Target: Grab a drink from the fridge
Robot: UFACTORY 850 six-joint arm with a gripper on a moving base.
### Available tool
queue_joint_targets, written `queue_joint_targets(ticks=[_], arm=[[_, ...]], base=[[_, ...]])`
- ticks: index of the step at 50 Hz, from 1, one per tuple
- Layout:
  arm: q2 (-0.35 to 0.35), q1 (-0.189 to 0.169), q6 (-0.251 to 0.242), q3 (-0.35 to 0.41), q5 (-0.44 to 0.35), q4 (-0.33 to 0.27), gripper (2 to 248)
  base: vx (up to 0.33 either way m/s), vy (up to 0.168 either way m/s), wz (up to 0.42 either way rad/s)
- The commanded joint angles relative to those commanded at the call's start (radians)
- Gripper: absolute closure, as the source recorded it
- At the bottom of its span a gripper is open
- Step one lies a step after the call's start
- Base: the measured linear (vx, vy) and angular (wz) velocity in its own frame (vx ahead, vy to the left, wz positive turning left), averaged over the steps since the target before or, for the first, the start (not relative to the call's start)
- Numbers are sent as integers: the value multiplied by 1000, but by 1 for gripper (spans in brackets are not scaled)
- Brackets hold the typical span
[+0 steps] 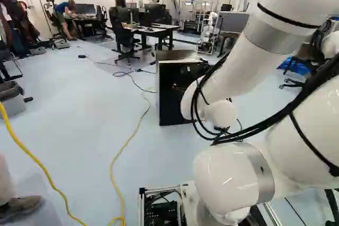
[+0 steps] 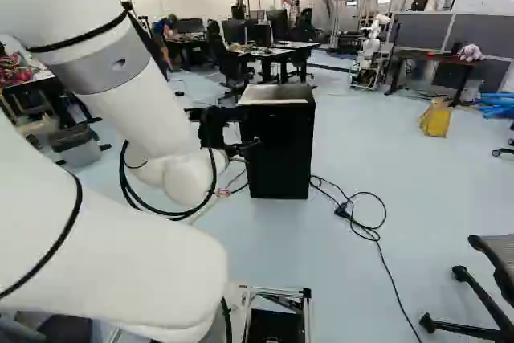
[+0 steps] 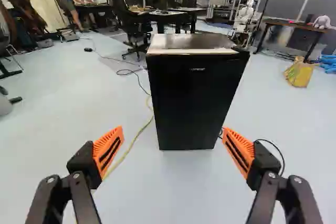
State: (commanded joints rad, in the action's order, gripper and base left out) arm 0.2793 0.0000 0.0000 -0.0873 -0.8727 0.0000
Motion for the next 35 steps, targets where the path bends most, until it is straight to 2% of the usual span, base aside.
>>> queue_joint_targets(ticks=[35], arm=[[0,0,0,0,0,0,3]], base=[[0,0,0]])
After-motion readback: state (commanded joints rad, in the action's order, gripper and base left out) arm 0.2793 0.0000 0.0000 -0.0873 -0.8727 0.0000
